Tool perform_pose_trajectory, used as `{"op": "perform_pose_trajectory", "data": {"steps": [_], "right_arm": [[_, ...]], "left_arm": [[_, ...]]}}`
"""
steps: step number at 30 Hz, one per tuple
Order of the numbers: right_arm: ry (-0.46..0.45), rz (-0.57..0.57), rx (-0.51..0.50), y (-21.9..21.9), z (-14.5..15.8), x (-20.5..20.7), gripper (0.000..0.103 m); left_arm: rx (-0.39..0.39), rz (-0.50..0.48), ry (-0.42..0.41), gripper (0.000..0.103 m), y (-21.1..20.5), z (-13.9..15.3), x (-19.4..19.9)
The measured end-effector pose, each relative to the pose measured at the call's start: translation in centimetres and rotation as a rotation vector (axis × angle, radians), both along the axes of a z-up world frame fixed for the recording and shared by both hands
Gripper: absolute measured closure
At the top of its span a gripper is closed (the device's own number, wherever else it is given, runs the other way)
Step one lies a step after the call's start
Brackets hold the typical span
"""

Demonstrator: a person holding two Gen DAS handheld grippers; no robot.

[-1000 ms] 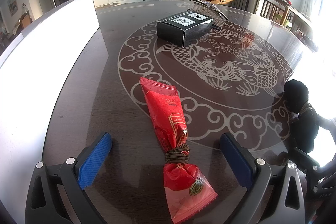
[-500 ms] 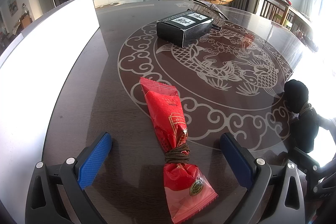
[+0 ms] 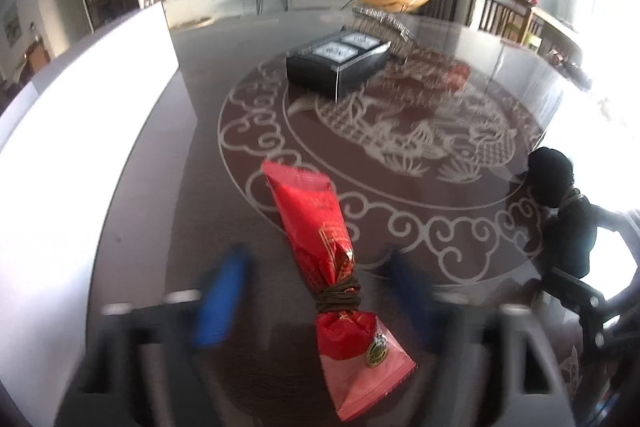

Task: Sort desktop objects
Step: 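Grasp the black plush pouch with the right tool while the left tool closes on the red packet, then carry the red packet and black pouch over the bin and open both tools, then move both tools back over the table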

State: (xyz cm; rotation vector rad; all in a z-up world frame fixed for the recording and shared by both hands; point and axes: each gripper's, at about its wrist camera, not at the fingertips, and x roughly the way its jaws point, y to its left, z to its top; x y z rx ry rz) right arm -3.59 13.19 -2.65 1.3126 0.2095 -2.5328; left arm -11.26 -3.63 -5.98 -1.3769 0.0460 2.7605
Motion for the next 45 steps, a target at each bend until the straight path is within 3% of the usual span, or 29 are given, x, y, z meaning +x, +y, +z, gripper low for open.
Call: {"op": "perform_pose_trajectory", "data": {"steps": [1, 3, 4, 9, 14, 18, 21, 25, 28, 30, 32, 33, 34, 35, 36, 38, 42, 45], "right_arm": [[0.002, -0.009, -0.018, 0.2, 0.1, -0.2, 0.004], [0.034, -0.042, -0.033, 0.7, 0.8, -0.3, 0.055], [0.023, -0.057, -0.04, 1.0, 1.0, -0.5, 0.071], [0.006, -0.058, -0.079, 1.8, 2.8, 0.4, 0.071], [0.072, 0.031, -0.146, -1.9, 8.0, 1.5, 0.072], [0.136, 0.177, -0.219, -8.5, 12.8, 2.2, 0.071], [0.152, 0.29, -0.284, -14.1, 15.5, 2.7, 0.071], [0.115, 0.469, -0.345, -22.4, 17.2, 3.9, 0.071], [0.051, 0.597, -0.365, -28.6, 16.4, 5.1, 0.071], [-0.004, 0.651, -0.348, -32.3, 14.8, 5.2, 0.071], [-0.088, 0.687, -0.331, -35.4, 12.5, 4.9, 0.063], [-0.123, 0.691, -0.319, -36.3, 11.7, 4.7, 0.06], [-0.151, 0.685, -0.297, -37.0, 10.8, 4.5, 0.047], [-0.152, 0.679, -0.288, -37.2, 10.4, 4.5, 0.035], [-0.135, 0.67, -0.291, -36.8, 10.4, 4.6, 0.03], [-0.066, 0.65, -0.328, -34.6, 11.2, 5.0, 0.021], [0.149, 0.585, -0.327, -28.2, 12.7, 5.8, 0.001], [0.247, 0.48, -0.23, -22.5, 11.0, 5.0, 0.0]], "left_arm": [[0.008, 0.001, 0.002, 0.078, -0.2, 0.1, 0.1], [0.055, 0.008, 0.0, 0.08, -0.8, 0.3, 0.4], [0.091, 0.015, 0.001, 0.081, -1.2, 0.5, 0.8], [0.177, 0.011, 0.071, 0.081, -1.8, 3.4, 4.2], [0.293, 0.043, 0.178, 0.081, -5.3, 9.0, 7.8], [0.345, 0.105, 0.274, 0.081, -10.3, 13.5, 10.8], [0.335, 0.163, 0.347, 0.081, -14.4, 16.6, 13.7], [0.299, 0.252, 0.347, 0.081, -20.5, 18.1, 15.8], [0.277, 0.321, 0.262, 0.081, -25.0, 16.3, 15.4], [0.287, 0.366, 0.152, 0.081, -28.0, 13.9, 14.2], [0.248, 0.429, -0.016, 0.077, -30.2, 10.4, 12.3], [0.208, 0.455, -0.089, 0.068, -30.8, 8.7, 11.5], [0.167, 0.48, -0.145, 0.052, -31.2, 7.5, 11.0], [0.123, 0.508, -0.183, 0.044, -31.5, 6.3, 10.9], [0.11, 0.524, -0.191, 0.032, -31.6, 5.6, 11.0], [0.108, 0.532, -0.13, 0.031, -31.3, 5.7, 12.0], [0.087, 0.553, 0.019, 0.016, -29.4, 7.7, 14.2], [0.068, 0.534, 0.121, 0.016, -27.8, 9.8, 15.6]]}}
